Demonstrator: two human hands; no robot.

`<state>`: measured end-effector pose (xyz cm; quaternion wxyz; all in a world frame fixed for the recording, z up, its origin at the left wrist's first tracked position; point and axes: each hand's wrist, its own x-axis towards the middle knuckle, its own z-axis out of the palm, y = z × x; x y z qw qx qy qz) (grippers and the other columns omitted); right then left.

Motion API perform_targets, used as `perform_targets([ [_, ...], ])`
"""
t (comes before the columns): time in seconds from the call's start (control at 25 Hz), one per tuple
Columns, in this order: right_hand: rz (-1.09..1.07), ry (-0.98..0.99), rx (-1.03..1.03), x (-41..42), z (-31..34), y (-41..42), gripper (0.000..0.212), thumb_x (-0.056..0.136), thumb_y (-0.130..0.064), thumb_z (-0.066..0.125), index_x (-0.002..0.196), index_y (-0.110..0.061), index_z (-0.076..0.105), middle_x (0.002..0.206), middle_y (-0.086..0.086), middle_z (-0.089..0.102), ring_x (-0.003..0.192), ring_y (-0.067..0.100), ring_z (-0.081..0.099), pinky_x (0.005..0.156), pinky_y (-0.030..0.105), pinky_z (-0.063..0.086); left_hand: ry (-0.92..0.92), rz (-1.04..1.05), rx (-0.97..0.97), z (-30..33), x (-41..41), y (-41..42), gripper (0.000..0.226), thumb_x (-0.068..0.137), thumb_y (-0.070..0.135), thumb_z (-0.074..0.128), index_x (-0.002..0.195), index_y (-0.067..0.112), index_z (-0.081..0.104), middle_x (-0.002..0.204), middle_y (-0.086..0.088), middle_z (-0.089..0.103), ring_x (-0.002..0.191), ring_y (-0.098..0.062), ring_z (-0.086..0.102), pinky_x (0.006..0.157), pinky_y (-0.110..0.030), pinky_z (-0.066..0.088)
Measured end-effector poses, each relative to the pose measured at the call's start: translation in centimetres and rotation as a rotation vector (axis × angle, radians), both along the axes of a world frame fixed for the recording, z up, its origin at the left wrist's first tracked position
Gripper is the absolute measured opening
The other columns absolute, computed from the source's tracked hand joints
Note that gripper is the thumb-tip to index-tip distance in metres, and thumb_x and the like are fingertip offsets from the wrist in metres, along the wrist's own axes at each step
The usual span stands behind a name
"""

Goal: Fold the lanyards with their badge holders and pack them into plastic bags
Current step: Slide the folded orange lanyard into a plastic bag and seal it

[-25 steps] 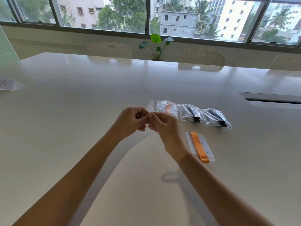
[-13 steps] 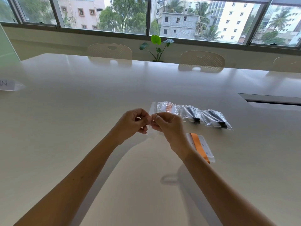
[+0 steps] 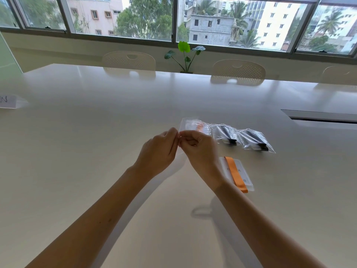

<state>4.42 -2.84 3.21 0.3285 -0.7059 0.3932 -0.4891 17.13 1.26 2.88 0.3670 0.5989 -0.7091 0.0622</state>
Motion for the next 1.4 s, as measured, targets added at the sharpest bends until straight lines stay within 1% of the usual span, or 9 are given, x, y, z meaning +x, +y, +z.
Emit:
perform_targets([
  [0.12,-0.039,-0.028,0.015,0.0,0.0,0.0,0.016,0.080,-0.011,0.065,0.088,-0.019,0.076,0.074,-0.005,0.073,0.071,0.009,0.069,0.070,0.032,0.057,-0.058,0.034,0.000,0.1,-0.3,0.1,0.017,0.098,0.023,0.038,0.082,0.018,0.037,0.066,0.005,0.044,0.049,-0.019,0.045,0.048,-0.025,0.034],
  [0.32,-0.018,-0.053,-0.005,-0.1,0.4,0.2,0.014,0.082,-0.012,0.062,0.081,-0.019,0.074,0.068,-0.003,0.070,0.065,0.012,0.066,0.062,0.028,0.052,0.081,-0.051,0.004,0.3,-0.2,-0.2,0.020,0.099,0.014,0.039,0.080,0.009,0.042,0.064,-0.004,0.049,0.052,-0.024,0.048,0.048,-0.036,0.040],
  [0.48,-0.093,0.001,-0.061,0.2,0.5,0.4,0.014,0.078,-0.013,0.061,0.078,-0.018,0.074,0.069,-0.002,0.070,0.066,0.012,0.066,0.064,0.030,0.054,0.074,0.005,-0.008,0.2,-1.1,-0.2,0.021,0.098,0.015,0.039,0.077,0.013,0.035,0.058,0.008,0.035,0.049,-0.021,0.039,0.050,-0.029,0.030],
  [0.68,-0.145,-0.021,-0.070,0.1,0.6,0.5,0.013,0.075,-0.011,0.062,0.074,-0.016,0.073,0.065,-0.001,0.068,0.064,0.013,0.064,0.061,0.022,0.050,0.026,0.083,0.032,0.2,-1.5,-0.4,0.020,0.096,0.016,0.039,0.078,0.011,0.034,0.057,0.007,0.033,0.047,-0.020,0.037,0.050,-0.029,0.033],
  [0.84,-0.158,-0.021,-0.054,0.0,0.8,0.5,0.011,0.077,-0.012,0.062,0.075,-0.016,0.073,0.065,0.000,0.068,0.065,0.014,0.066,0.064,0.026,0.051,0.020,0.115,0.024,0.5,-1.5,-0.3,0.021,0.097,0.016,0.039,0.076,0.011,0.035,0.055,0.008,0.034,0.044,-0.012,0.037,0.046,-0.025,0.030],
  [1.0,-0.181,-0.018,-0.030,-0.6,1.1,0.0,0.012,0.078,-0.011,0.062,0.074,-0.016,0.071,0.065,0.003,0.068,0.068,0.019,0.066,0.067,0.028,0.052,-0.019,0.226,0.045,1.0,-0.4,-0.3,0.024,0.099,0.021,0.034,0.078,0.010,0.040,0.059,-0.003,0.045,0.049,-0.026,0.047,0.050,-0.031,0.041],
  [1.2,-0.199,0.046,-0.066,-1.3,1.4,-0.5,0.012,0.075,-0.005,0.061,0.072,-0.008,0.072,0.066,0.007,0.067,0.069,0.021,0.064,0.070,0.029,0.050,-0.052,0.351,0.049,1.5,0.7,-0.1,0.025,0.094,0.022,0.041,0.072,0.011,0.039,0.057,-0.005,0.045,0.050,-0.027,0.040,0.053,-0.029,0.033],
  [1.28,-0.214,0.064,-0.100,-1.3,1.5,-0.6,0.011,0.074,-0.004,0.062,0.071,-0.007,0.071,0.067,0.007,0.068,0.069,0.021,0.063,0.070,0.027,0.048,-0.058,0.389,0.058,1.7,1.0,-0.1,0.025,0.093,0.022,0.042,0.071,0.010,0.040,0.056,-0.006,0.046,0.050,-0.029,0.041,0.052,-0.029,0.034],
  [1.4,-0.243,0.060,-0.143,-1.3,1.4,-0.5,0.009,0.074,-0.004,0.063,0.072,-0.008,0.071,0.072,0.004,0.067,0.069,0.016,0.061,0.066,0.014,0.041,-0.032,0.383,0.044,1.9,0.8,0.2,0.027,0.091,0.022,0.043,0.067,0.010,0.042,0.051,-0.003,0.042,0.047,-0.027,0.041,0.049,-0.028,0.033],
])
